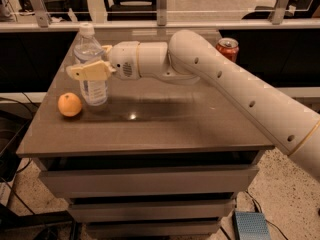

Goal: Move blue plastic bottle near orange

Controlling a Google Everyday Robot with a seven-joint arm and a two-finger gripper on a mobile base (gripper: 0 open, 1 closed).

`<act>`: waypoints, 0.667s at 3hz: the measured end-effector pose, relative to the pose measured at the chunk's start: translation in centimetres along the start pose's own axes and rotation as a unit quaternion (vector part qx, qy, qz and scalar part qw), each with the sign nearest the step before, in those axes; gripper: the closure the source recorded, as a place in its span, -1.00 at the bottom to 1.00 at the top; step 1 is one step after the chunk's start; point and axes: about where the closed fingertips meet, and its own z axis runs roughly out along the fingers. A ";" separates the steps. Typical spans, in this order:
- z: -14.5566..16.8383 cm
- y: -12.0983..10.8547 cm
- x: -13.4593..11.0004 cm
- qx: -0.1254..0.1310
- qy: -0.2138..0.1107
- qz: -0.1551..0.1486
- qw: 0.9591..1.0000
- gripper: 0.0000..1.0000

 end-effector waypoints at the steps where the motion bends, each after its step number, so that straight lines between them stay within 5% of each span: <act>1: 0.5 0.9 1.3 -0.013 0.010 -0.003 1.000 1.00; 2: 0.7 1.5 2.2 -0.026 0.015 -0.008 1.000 0.68</act>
Offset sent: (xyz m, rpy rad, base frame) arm -0.0212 0.0032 -0.0340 -0.0414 -0.0169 0.0818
